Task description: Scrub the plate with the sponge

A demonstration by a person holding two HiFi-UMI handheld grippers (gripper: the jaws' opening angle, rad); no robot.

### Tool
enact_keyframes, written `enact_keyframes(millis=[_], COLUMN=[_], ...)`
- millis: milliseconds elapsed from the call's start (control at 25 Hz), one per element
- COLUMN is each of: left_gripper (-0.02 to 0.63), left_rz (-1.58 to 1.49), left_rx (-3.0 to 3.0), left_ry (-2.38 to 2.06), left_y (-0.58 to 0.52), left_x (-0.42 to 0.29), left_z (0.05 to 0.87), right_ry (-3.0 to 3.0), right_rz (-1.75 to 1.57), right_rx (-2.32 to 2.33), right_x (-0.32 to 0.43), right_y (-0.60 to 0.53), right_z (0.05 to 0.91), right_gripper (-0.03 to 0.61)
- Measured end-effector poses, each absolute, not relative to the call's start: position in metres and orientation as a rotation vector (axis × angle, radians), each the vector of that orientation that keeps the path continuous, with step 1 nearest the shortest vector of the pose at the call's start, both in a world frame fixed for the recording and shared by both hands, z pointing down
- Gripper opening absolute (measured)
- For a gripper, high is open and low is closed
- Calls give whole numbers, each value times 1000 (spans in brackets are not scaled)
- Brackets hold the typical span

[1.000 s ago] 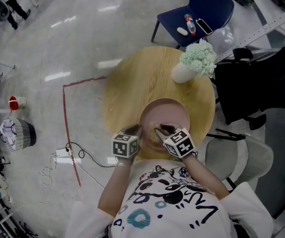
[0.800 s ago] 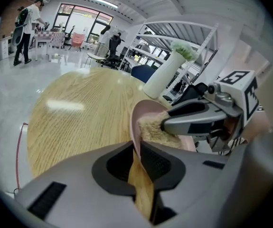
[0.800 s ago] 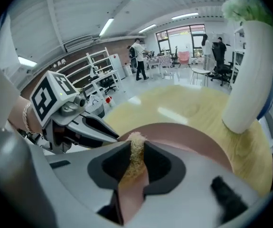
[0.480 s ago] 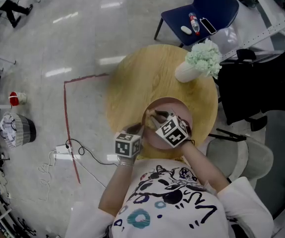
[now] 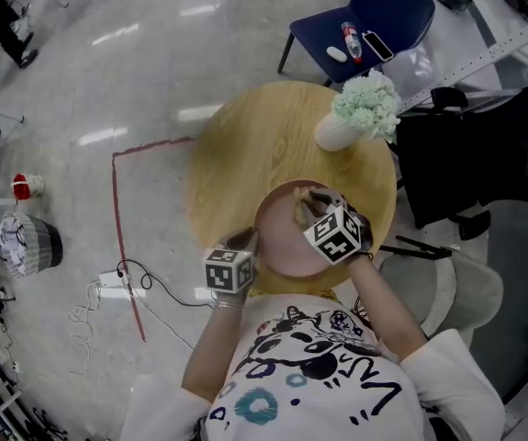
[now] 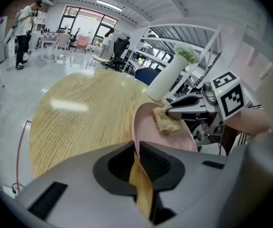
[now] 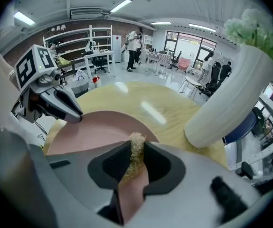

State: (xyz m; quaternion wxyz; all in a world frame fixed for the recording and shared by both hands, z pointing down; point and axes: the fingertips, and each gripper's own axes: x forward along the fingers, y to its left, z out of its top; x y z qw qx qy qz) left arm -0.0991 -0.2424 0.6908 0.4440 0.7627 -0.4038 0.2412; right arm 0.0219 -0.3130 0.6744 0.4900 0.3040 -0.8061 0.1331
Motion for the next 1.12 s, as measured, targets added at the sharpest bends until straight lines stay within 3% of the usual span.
enact_keyframes(millis=[400, 680, 1120], left_gripper=[37, 32, 31], left_rz=[599, 597, 581], left_rx=[1889, 1892, 1904], left_ry=[-1049, -1062, -1045], left_y=[-243, -241, -233], left_x=[-100, -98, -95], left_z=[690, 690, 690], right_ry=[-1839, -1987, -2077], right_rz=[378, 554, 439], right_rx=[614, 482, 454], right_x=[65, 6, -66], right_y=[-219, -172, -218], right_z=[676, 672, 679], right_gripper=[91, 91, 91])
